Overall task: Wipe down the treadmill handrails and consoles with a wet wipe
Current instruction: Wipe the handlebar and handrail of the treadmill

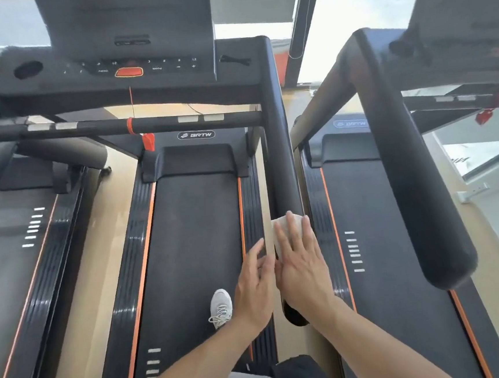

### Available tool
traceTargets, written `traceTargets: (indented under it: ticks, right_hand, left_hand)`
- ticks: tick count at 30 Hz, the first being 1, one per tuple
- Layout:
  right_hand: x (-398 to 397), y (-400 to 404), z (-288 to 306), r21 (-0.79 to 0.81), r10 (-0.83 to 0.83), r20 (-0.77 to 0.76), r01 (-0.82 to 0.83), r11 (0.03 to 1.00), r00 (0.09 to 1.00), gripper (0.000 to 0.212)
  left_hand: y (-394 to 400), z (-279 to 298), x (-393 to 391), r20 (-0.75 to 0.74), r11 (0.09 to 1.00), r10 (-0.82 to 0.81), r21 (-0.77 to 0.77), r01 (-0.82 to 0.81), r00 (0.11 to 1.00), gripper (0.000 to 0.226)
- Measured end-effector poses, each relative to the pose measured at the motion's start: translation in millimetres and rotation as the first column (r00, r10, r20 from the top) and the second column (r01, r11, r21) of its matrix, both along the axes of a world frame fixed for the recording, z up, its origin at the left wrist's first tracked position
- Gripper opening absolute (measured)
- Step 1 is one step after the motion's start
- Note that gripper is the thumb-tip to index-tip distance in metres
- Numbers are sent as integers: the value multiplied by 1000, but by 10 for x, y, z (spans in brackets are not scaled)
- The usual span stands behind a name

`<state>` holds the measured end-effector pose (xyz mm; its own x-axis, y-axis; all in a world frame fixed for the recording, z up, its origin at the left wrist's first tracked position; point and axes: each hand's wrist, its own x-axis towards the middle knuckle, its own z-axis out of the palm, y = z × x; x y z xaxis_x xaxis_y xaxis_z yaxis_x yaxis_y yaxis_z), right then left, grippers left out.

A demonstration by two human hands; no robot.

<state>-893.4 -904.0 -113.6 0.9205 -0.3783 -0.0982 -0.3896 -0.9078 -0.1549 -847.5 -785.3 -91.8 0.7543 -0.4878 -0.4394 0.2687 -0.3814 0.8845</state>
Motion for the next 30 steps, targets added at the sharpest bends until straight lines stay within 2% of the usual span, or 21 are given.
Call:
traceTargets:
  ticks: [4, 6, 9, 12, 15, 17, 19, 22, 23, 25, 27, 30]
  right_hand:
    - [577, -292, 39, -70, -6, 4, 6, 998, 1000, 72]
    - [895, -513, 7, -42, -51, 53, 53, 998, 997, 74]
    - [1399, -849, -40, 42, -152, 76, 149, 988, 986, 78]
    - [1900, -939, 5, -76, -221, 28, 223, 972, 975, 78]
    - [2372, -1083, 54, -181, -215, 41, 219, 959, 976, 70]
    - [2585, -1226, 58, -193, -204, 41, 208, 959, 978, 67]
    - [2755, -1333, 145, -81, -273, 89, 280, 957, 958, 66]
    - [3173, -1338, 255, 107, -454, 216, 441, 891, 865, 53]
    - [3348, -1264, 260, 165, -433, 235, 403, 900, 870, 47]
    - [3608, -1034, 158, 224, -262, 178, 220, 949, 949, 43]
    - [3657, -944, 24, 223, -155, 132, 123, 967, 979, 55]
    - [3587, -1174, -38, 47, -233, 117, 229, 972, 965, 66]
  left_hand:
    - [-206, -1, 371, 126, 998, -58, -16, 60, 990, 48]
    - [-295, 6, 657, 156, 995, -93, -25, 98, 983, 41]
    - [-339, 16, 1135, 207, 988, -145, -28, 154, 968, 41]
    - [-267, -37, 1685, 249, 960, -274, 14, 279, 929, 45]
    - [-161, -56, 2302, 312, 932, -357, 57, 357, 881, 47]
    - [-70, -43, 2677, 340, 950, -308, 57, 308, 889, 47]
    - [29, -61, 3002, 366, 968, -245, 48, 245, 898, 47]
    - [108, -125, 3408, 423, 983, -183, 47, 180, 888, 50]
    - [114, -149, 3518, 447, 986, -166, 50, 161, 879, 49]
    - [116, -186, 3687, 489, 989, -148, 63, 134, 859, 47]
    - [120, -203, 3830, 540, 987, -159, 82, 136, 826, 48]
    - [193, -218, 4068, 616, 985, -170, 124, 118, 770, 51]
